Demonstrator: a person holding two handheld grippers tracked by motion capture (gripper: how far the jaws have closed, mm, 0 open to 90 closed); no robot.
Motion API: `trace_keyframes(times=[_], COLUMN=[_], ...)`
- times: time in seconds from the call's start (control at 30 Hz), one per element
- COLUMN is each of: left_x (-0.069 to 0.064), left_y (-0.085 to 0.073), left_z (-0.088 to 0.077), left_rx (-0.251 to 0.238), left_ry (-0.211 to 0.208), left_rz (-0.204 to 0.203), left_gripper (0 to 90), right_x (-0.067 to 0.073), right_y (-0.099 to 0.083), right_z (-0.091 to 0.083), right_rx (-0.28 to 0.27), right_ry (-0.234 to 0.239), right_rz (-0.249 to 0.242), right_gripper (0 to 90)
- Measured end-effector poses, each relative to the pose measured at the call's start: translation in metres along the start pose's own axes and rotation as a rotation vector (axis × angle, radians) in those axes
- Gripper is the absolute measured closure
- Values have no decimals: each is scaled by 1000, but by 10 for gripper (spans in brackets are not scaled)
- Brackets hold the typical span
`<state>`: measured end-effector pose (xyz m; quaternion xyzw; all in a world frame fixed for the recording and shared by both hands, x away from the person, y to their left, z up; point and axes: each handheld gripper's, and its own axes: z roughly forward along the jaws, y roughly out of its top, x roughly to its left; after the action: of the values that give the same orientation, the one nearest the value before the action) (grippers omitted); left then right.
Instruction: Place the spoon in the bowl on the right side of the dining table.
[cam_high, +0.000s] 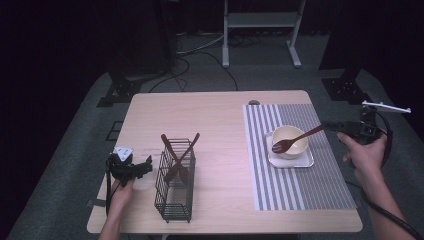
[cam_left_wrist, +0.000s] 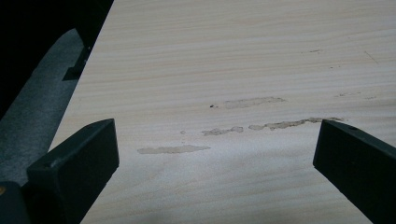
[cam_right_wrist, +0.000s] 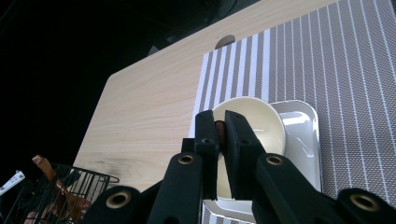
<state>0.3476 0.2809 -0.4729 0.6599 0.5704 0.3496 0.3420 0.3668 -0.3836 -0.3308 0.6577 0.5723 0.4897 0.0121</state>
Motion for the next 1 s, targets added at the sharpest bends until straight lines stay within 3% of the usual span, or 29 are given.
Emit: trace_keyframes(times=[1.0], left_x=[0], left_y=[0], left_z=[0], left_rx=[2], left_ry=[0], left_rz=[3], left_gripper=[0], right_x=[-18], right_y=[4], right_z=[-13], right_rx=[-57], right_ry=[-48], right_rz=[46], right_gripper=[838])
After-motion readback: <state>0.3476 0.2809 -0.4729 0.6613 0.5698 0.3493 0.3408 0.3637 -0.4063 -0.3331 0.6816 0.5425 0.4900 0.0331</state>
